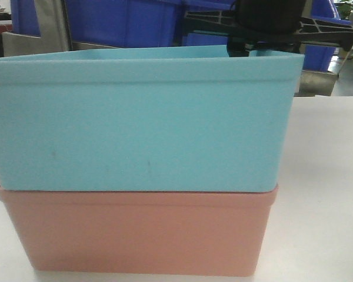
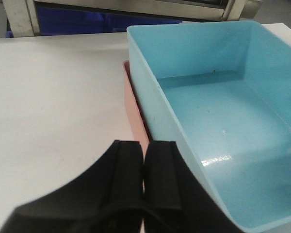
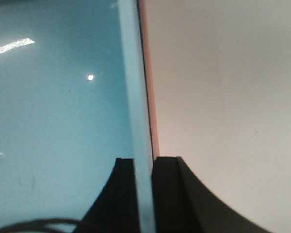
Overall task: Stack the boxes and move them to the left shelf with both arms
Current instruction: 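Lower the light-blue bin into the pink bin and open the right gripper, then lower both grippers into the light-blue bin and pinch its side walls, then lift the stacked bins with both grippers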
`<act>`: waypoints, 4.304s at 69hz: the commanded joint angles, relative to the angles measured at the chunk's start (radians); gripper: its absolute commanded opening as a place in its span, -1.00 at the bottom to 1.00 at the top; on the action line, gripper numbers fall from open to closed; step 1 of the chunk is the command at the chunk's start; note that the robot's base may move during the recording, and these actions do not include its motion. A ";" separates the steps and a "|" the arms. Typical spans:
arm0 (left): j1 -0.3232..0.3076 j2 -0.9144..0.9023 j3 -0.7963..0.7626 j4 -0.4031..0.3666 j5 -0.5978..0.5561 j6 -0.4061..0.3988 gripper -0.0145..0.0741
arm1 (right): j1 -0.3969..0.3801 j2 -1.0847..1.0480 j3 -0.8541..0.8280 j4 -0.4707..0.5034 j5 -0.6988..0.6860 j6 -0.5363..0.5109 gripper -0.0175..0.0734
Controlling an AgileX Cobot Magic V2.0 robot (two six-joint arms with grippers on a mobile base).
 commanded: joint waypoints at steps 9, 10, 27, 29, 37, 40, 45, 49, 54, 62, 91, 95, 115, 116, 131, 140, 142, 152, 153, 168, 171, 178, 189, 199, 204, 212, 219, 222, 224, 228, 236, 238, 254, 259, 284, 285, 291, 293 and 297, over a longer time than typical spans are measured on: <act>-0.008 -0.005 -0.029 -0.025 -0.081 -0.001 -0.71 | 0.000 -0.029 -0.029 -0.044 -0.061 -0.009 -0.48; -0.008 -0.005 -0.029 -0.025 -0.081 -0.001 -0.71 | 0.000 -0.029 -0.029 -0.045 -0.061 -0.011 -0.48; -0.008 -0.005 -0.029 -0.025 -0.081 -0.001 -0.71 | 0.000 -0.029 -0.029 -0.099 -0.147 -0.035 -0.33; -0.008 -0.005 -0.029 -0.025 -0.081 -0.001 -0.71 | 0.000 -0.029 -0.029 -0.110 -0.161 -0.035 -0.33; -0.008 -0.005 -0.029 -0.025 -0.081 -0.001 -0.71 | 0.000 -0.029 -0.029 -0.137 -0.193 -0.035 -0.33; -0.008 -0.005 -0.029 -0.025 -0.081 -0.001 -0.71 | 0.000 -0.029 -0.029 -0.139 -0.196 -0.035 -0.33; -0.008 -0.005 -0.029 -0.025 -0.081 -0.001 -0.71 | 0.000 -0.029 -0.029 -0.136 -0.197 -0.035 -0.33; -0.008 -0.005 -0.029 -0.026 -0.081 -0.001 -0.71 | 0.000 -0.029 -0.029 -0.133 -0.187 -0.035 -0.33; -0.008 -0.005 -0.029 -0.026 -0.081 -0.001 -0.71 | 0.000 -0.029 -0.029 -0.133 -0.165 -0.035 -0.32; -0.008 -0.005 -0.029 -0.028 -0.081 -0.001 -0.71 | 0.000 -0.029 -0.029 -0.133 -0.115 -0.035 -0.21; -0.008 0.028 -0.106 -0.051 -0.011 -0.001 -0.24 | 0.000 -0.033 -0.134 -0.098 0.072 -0.177 0.76; -0.008 0.055 -0.145 -0.051 0.029 -0.001 -0.02 | 0.000 -0.033 -0.153 -0.082 0.093 -0.212 0.76; -0.008 0.334 -0.370 -0.148 0.223 -0.001 0.56 | -0.038 -0.024 -0.164 -0.002 0.107 -0.305 0.76; -0.008 0.349 -0.379 -0.150 0.230 -0.001 0.56 | -0.042 -0.024 -0.164 0.005 0.105 -0.309 0.76; -0.008 0.568 -0.459 -0.157 0.234 -0.001 0.56 | -0.087 0.022 -0.163 0.074 0.069 -0.390 0.76; -0.008 0.677 -0.476 -0.204 0.212 -0.001 0.56 | -0.087 0.076 -0.163 0.075 0.041 -0.410 0.76; -0.008 0.698 -0.478 -0.211 0.206 -0.001 0.56 | -0.087 0.091 -0.162 0.075 0.031 -0.413 0.76; -0.008 0.795 -0.478 -0.225 0.186 -0.001 0.54 | -0.087 0.159 -0.161 0.076 -0.015 -0.442 0.76; -0.008 0.802 -0.478 -0.229 0.183 -0.001 0.54 | -0.087 0.164 -0.161 0.077 -0.017 -0.446 0.76; -0.008 0.877 -0.478 -0.250 0.180 -0.001 0.42 | -0.089 0.236 -0.159 0.138 -0.051 -0.523 0.76; -0.008 0.882 -0.480 -0.251 0.180 -0.001 0.40 | -0.089 0.240 -0.156 0.149 -0.064 -0.538 0.76; -0.014 0.886 -0.480 -0.254 0.174 -0.001 0.38 | -0.089 0.241 -0.143 0.154 -0.095 -0.540 0.76; -0.036 0.900 -0.482 -0.254 0.171 -0.001 0.38 | -0.089 0.238 -0.139 0.154 -0.090 -0.540 0.76; -0.058 0.938 -0.498 -0.227 0.167 -0.001 0.36 | -0.089 0.218 -0.139 0.154 -0.075 -0.540 0.76; -0.058 0.961 -0.502 -0.229 0.166 -0.001 0.35 | -0.089 0.211 -0.139 0.154 -0.076 -0.540 0.76; -0.058 0.999 -0.502 -0.229 0.166 -0.005 0.35 | -0.089 0.209 -0.136 0.154 -0.077 -0.540 0.76; -0.058 1.034 -0.502 -0.227 0.161 -0.018 0.30 | -0.089 0.209 -0.114 0.154 -0.102 -0.540 0.76; -0.058 1.044 -0.502 -0.227 0.161 -0.018 0.24 | -0.089 0.209 -0.102 0.154 -0.112 -0.540 0.76; -0.058 1.049 -0.502 -0.227 0.161 -0.018 0.19 | -0.089 0.209 -0.093 0.154 -0.117 -0.540 0.76; -0.058 1.054 -0.503 -0.229 0.163 -0.018 0.06 | -0.088 0.209 -0.077 0.154 -0.127 -0.540 0.73; -0.058 1.054 -0.512 -0.229 0.165 -0.018 -0.28 | -0.088 0.209 -0.059 0.154 -0.135 -0.540 0.47; -0.058 1.054 -0.514 -0.229 0.165 -0.018 -0.38 | -0.088 0.209 -0.059 0.154 -0.135 -0.540 0.39; -0.058 1.054 -0.542 -0.229 0.183 -0.018 -0.69 | -0.088 0.209 -0.059 0.154 -0.130 -0.540 -0.50; -0.058 1.054 -0.554 -0.229 0.184 -0.020 -0.69 | -0.088 0.209 -0.059 0.154 -0.136 -0.540 -0.48; -0.058 0.938 -0.618 -0.190 0.248 -0.088 -0.70 | -0.088 0.098 -0.063 0.123 -0.138 -0.502 -0.49; -0.058 0.927 -0.618 -0.171 0.250 -0.102 -0.70 | -0.088 0.089 -0.063 0.122 -0.138 -0.497 -0.49; -0.058 0.860 -0.618 -0.108 0.264 -0.164 -0.70 | -0.088 0.027 -0.063 0.092 -0.140 -0.466 -0.49; -0.058 0.840 -0.618 -0.079 0.271 -0.187 -0.70 | -0.088 0.009 -0.063 0.083 -0.140 -0.459 -0.49; -0.058 0.804 -0.618 -0.044 0.288 -0.225 -0.70 | -0.088 -0.022 -0.063 0.077 -0.139 -0.450 -0.49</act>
